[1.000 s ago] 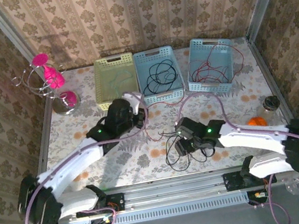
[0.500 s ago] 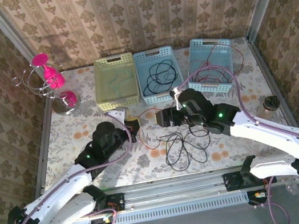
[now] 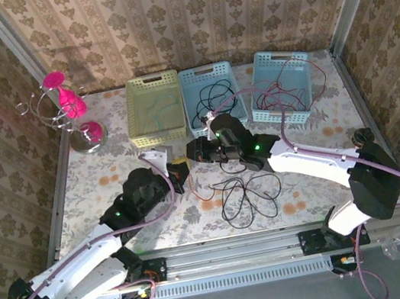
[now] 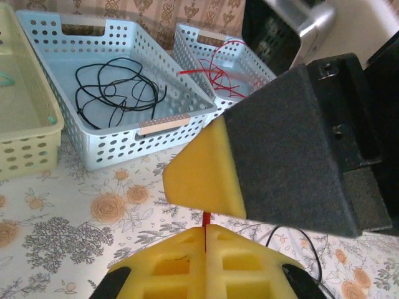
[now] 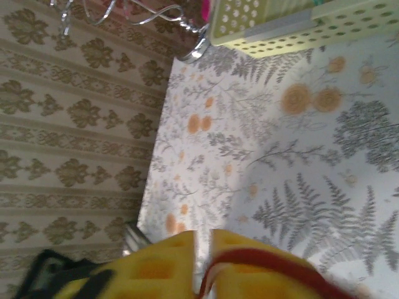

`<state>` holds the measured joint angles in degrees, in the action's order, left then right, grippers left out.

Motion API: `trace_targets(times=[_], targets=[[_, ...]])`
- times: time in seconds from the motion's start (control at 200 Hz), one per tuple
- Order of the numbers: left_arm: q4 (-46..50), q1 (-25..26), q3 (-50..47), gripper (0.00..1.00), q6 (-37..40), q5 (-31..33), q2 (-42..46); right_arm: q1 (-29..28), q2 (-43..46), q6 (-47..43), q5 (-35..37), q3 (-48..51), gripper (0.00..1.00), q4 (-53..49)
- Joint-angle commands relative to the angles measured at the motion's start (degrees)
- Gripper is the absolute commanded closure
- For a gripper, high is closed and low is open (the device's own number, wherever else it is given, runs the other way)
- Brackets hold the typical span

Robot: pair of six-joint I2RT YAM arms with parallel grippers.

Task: Untangle the cables

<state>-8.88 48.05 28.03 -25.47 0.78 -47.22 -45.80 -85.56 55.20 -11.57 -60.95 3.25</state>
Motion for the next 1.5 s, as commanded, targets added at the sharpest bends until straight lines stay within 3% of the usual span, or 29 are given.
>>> trace_targets(times=[0.0, 0.02, 0.055, 0.075, 0.13, 0.155, 0.405, 0.58, 0.765, 1.045, 1.3, 1.34, 1.46, 1.5], targets=[[-2.96, 0.52, -2.02, 0.99, -2.02, 1.29, 1.37, 0.19, 2.2, -0.84, 0.52, -1.63, 1.0, 0.24], [-2.76, 0.48, -2.25, 0.85, -2.23, 1.48, 1.71, 0.3, 2.68, -1.44, 0.7, -1.77, 1.0, -0.44], [-1.94, 0.49, -2.53, 0.48, -2.72, 1.75, 2.26, 0.66, 3.55, -2.86, 1.39, -2.31, 1.0, -2.14], [-1.19, 0.5, -2.64, 0.32, -3.08, 2.06, 2.56, 0.94, 3.99, -3.87, 1.63, -3.02, 1.0, -3.24], [2.03, 0.49, -2.7, 0.06, -4.23, 3.0, 4.46, 2.47, 5.22, -6.45, 2.18, -5.29, 1.0, -6.7], [3.34, 0.51, -2.92, 0.0, -4.44, 3.29, 5.74, 3.55, 5.44, -7.37, 2.25, -6.28, 1.0, -8.0], [12.61, 0.21, -11.87, 0.0, -8.91, 12.0, 28.03, 14.95, 8.07, -11.27, -3.52, -20.29, 1.0, -15.7], [17.5, -0.36, -16.3, 0.0, -12.47, 13.9, 38.31, 20.17, 6.2, -11.76, -6.99, -28.57, 1.0, -18.78], [17.83, -0.38, -16.9, 0.0, -13.8, 13.03, 37.96, 23.15, 3.57, -22.84, 6.22, -36.83, 1.0, -30.64], [16.03, -0.5, -16.88, 0.0, -15.17, 12.53, 34.56, 39.81, -15.32, -25.24, 5.38, -45.61, 1.0, -41.48], [16.16, -0.46, -16.52, 0.0, -17.18, 11.42, 33.55, 43.37, -30.61, -26.56, 12.15, -56.72, 0.99, -48.42], [16.31, -0.42, -16.52, 0.0, -17.33, 11.35, 33.64, 43.73, -31.27, -26.09, 12.78, -56.55, 0.94, -48.5], [16.96, -0.42, -16.38, 0.01, -17.58, 11.61, 33.47, 44.21, -30.89, -24.82, 14.43, -53.92, 0.51, -47.89], [16.99, -0.49, -16.45, 0.01, -17.54, 11.64, 33.51, 44.14, -29.99, -24.68, 15.22, -53.0, 0.48, -47.65]])
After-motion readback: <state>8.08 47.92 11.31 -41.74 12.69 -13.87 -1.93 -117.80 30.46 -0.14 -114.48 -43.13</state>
